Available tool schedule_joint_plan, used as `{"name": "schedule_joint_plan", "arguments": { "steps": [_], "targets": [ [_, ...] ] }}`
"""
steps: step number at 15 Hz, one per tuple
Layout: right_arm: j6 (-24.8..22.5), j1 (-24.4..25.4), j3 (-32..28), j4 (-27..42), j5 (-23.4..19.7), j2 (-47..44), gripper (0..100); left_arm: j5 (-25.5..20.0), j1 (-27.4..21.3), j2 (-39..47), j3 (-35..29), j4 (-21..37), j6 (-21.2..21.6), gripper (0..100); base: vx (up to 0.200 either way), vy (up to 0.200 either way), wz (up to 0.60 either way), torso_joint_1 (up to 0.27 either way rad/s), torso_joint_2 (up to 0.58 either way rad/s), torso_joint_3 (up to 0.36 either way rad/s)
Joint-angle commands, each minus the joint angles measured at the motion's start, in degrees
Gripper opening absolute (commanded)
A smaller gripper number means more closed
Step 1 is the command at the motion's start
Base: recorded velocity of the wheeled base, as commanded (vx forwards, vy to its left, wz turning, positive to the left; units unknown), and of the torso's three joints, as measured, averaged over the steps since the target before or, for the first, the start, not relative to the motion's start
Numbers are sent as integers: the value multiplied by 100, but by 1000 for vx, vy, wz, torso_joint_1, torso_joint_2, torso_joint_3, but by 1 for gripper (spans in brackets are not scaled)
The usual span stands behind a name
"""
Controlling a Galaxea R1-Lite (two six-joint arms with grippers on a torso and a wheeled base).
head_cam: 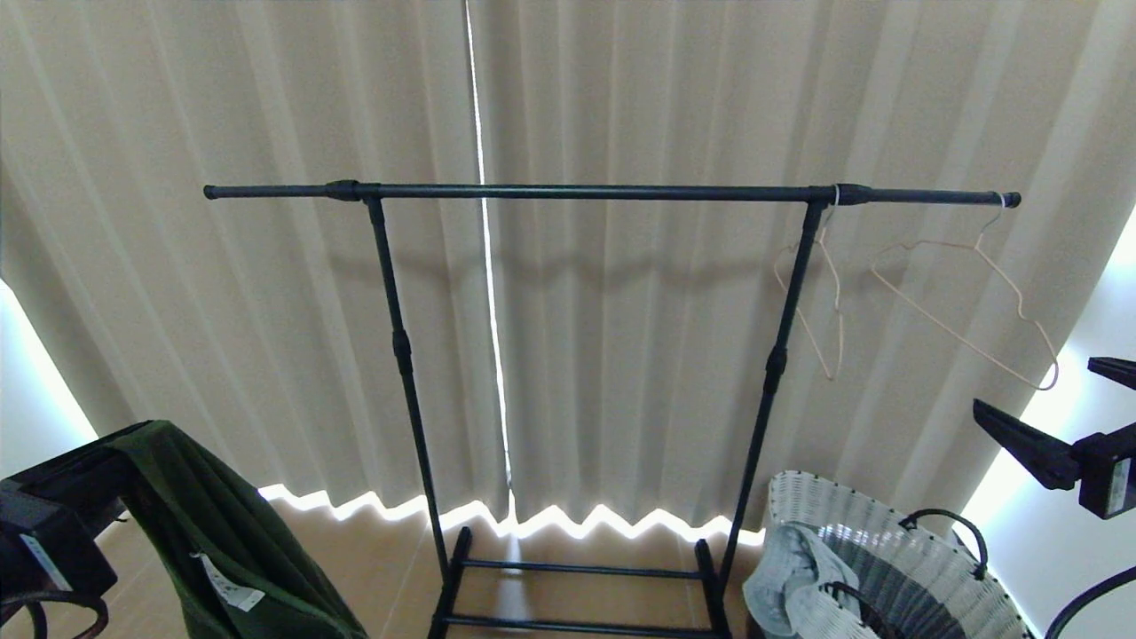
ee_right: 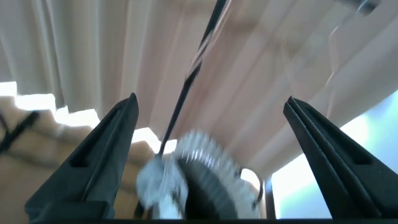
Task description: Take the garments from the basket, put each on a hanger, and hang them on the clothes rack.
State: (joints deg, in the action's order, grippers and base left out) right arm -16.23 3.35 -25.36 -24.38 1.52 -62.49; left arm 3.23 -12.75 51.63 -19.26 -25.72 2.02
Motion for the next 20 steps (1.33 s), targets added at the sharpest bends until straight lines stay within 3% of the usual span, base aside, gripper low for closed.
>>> {"name": "schedule_joint_plan", "arguments": {
  "steps": [1, 3, 9, 20],
  "targets": [
    [-3, -10, -127, 355, 32, -123, 100, 2, 18, 14, -16, -3, 0, 0, 0, 0, 0, 0, 0, 0],
    [14, -10, -347, 707, 59, -193, 100, 2, 27, 67, -25, -3, 9, 0, 0, 0, 0, 0, 0, 0],
    [14, -19, -356, 680, 261, -308, 100, 20, 27, 234, 19, -3, 325, 0, 0, 0, 0, 0, 0, 0],
    [14, -19, -338, 689, 269, -308, 100, 11, 36, 207, 36, 6, 325, 0, 0, -200, 0, 4, 1, 1]
  ]
}}
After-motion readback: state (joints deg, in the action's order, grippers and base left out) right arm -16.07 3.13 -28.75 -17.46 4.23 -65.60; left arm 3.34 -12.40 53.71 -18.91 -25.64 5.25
